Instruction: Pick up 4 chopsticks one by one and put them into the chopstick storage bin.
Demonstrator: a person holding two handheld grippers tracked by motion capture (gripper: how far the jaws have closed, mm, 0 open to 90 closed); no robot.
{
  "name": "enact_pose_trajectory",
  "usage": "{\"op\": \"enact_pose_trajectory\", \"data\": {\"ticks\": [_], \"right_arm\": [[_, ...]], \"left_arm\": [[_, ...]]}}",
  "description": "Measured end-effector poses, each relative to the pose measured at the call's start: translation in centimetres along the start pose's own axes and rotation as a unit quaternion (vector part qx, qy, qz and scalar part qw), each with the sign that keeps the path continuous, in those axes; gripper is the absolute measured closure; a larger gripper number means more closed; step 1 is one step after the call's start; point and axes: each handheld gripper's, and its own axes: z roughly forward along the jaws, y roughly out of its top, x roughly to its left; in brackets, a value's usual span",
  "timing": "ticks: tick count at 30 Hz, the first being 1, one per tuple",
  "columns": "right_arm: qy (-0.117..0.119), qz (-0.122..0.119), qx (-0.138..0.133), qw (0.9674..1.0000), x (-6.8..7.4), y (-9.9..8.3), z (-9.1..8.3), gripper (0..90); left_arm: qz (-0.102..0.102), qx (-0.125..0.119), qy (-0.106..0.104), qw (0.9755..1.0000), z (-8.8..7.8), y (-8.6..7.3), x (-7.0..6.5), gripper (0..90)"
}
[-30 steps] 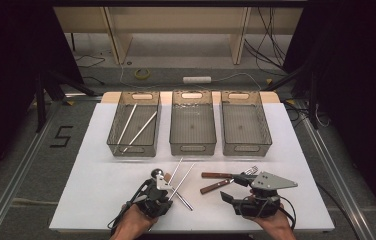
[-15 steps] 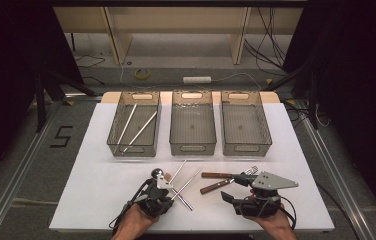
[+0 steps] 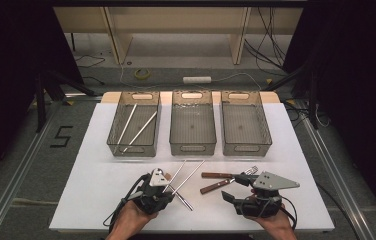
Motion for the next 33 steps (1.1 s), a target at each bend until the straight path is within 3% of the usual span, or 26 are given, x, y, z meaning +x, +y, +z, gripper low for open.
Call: {"op": "enact_pose_trajectory", "data": {"ticks": [7,12,17,22,25,33], "right_arm": [[-0.004,0.002,-0.002,1.0,0.0,0.0,0.0,29.5],[-0.006,0.008,-0.005,0.9999,-0.1,0.1,-0.1,21.8],[-0.006,0.008,-0.008,0.9999,-0.1,0.1,-0.1,20.7],[-0.008,0.008,-0.009,0.9999,-0.1,0.1,-0.1,19.7],[-0.007,0.01,-0.01,0.9999,-0.1,0.1,-0.1,19.8],[-0.008,0.011,-0.01,0.9999,-0.2,0.1,-0.1,20.4]], "left_arm": [[-0.006,-0.02,0.0,0.9998,-1.0,0.3,0.8,84.5],[-0.009,-0.034,0.003,0.9994,-1.7,0.5,1.3,84.5],[-0.013,-0.048,0.005,0.9987,-2.3,0.6,1.9,84.5],[-0.023,-0.06,0.005,0.9979,-2.8,0.9,2.7,84.6],[-0.033,-0.065,-0.005,0.9973,-3.0,1.1,3.1,84.6],[-0.037,-0.08,0.012,0.996,-3.8,2.2,5.0,84.6]]}}
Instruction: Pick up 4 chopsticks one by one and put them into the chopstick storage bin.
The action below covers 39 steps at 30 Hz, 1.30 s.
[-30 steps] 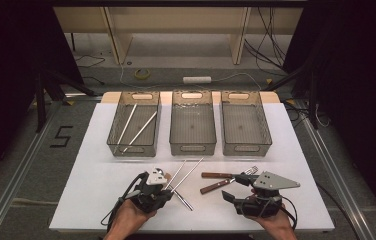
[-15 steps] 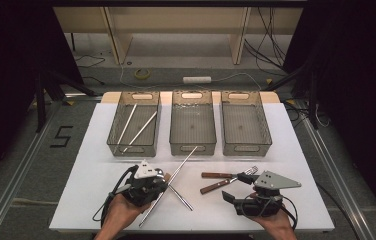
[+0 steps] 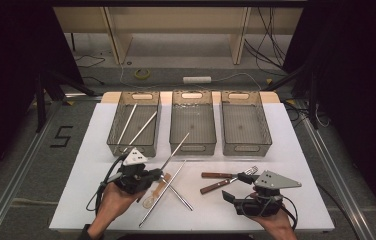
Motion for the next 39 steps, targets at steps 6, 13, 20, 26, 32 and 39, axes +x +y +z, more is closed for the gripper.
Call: {"op": "enact_pose_trajectory", "data": {"ticks": [6,13,20,26,32,39], "right_arm": [[-0.001,0.004,-0.003,1.0,-0.1,0.0,-0.1,20.6],[0.001,0.004,-0.004,1.0,-0.1,0.0,-0.2,20.9],[0.0,0.005,-0.003,1.0,-0.1,-0.1,-0.2,21.0],[0.001,0.005,-0.004,1.0,-0.1,-0.1,-0.2,21.1],[0.001,0.006,-0.004,1.0,-0.2,-0.1,-0.2,21.3],[0.002,0.007,-0.004,1.0,-0.2,-0.1,-0.2,21.6]], "left_arm": [[-0.009,-0.021,0.016,0.9996,-0.4,1.6,1.8,84.5],[-0.02,-0.034,0.037,0.9985,-0.3,3.1,3.9,84.5],[-0.048,-0.05,0.038,0.9969,-0.1,4.5,6.2,84.5],[-0.063,-0.06,0.054,0.9947,-0.1,5.6,8.1,84.5],[-0.076,-0.067,0.068,0.9925,0.2,6.5,9.9,84.5],[-0.086,-0.067,0.083,0.9906,0.8,7.2,11.5,84.5]]}}
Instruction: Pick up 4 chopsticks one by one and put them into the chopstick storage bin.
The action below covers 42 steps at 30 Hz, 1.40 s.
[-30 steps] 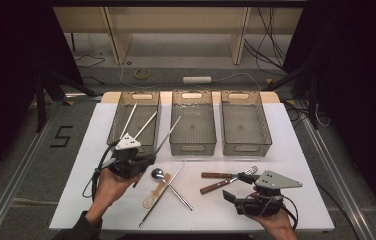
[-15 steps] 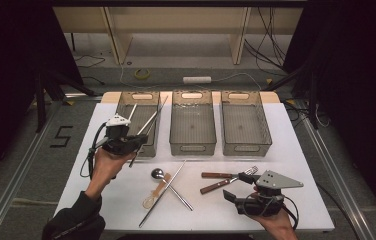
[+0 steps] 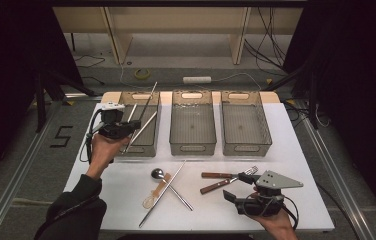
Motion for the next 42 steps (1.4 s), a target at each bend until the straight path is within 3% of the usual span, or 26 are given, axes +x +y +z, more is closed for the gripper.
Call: {"op": "enact_pose_trajectory", "data": {"ticks": [5,16,28,42], "right_arm": [[0.001,0.0,0.0,1.0,0.0,0.0,0.0,21.8],[0.003,0.0,0.001,1.0,0.0,0.0,0.0,22.3],[0.006,0.001,0.001,1.0,0.1,0.0,0.0,22.5],[0.009,0.0,0.001,1.0,0.1,-0.1,0.1,23.0]], "left_arm": [[0.008,-0.001,0.017,0.9998,0.9,0.4,0.9,84.5],[-0.008,-0.001,0.04,0.9992,2.9,0.6,3.4,84.5],[0.004,0.023,0.07,0.9973,4.7,0.5,4.6,84.4],[0.007,0.048,0.083,0.9953,5.7,-0.5,5.2,84.2]]}}
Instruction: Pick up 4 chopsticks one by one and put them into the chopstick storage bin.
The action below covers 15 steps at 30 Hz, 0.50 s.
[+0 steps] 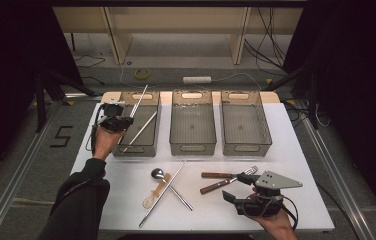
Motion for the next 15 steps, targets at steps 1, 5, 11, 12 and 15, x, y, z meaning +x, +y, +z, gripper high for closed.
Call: {"op": "enact_pose_trajectory", "data": {"ticks": [1,5,11,12,15], "right_arm": [[0.001,0.001,0.0,1.0,0.0,0.0,0.0,23.1],[-0.001,0.001,0.0,1.0,0.0,0.0,0.0,23.3],[0.0,-0.003,0.001,1.0,0.1,0.0,-0.1,23.5],[0.001,-0.002,0.0,1.0,0.1,0.0,-0.1,23.6],[0.0,-0.001,0.0,1.0,0.1,0.0,-0.1,23.6]], "left_arm": [[-0.001,0.002,-0.001,1.0,0.0,0.0,0.0,84.1],[-0.001,0.007,0.007,1.0,0.2,-0.1,0.2,83.9],[-0.026,0.001,0.01,0.9996,0.2,-0.3,0.6,75.1],[-0.03,-0.001,0.008,0.9995,0.1,-0.3,0.7,71.2],[-0.038,-0.01,-0.003,0.9992,-0.7,-0.2,0.7,68.8]]}}
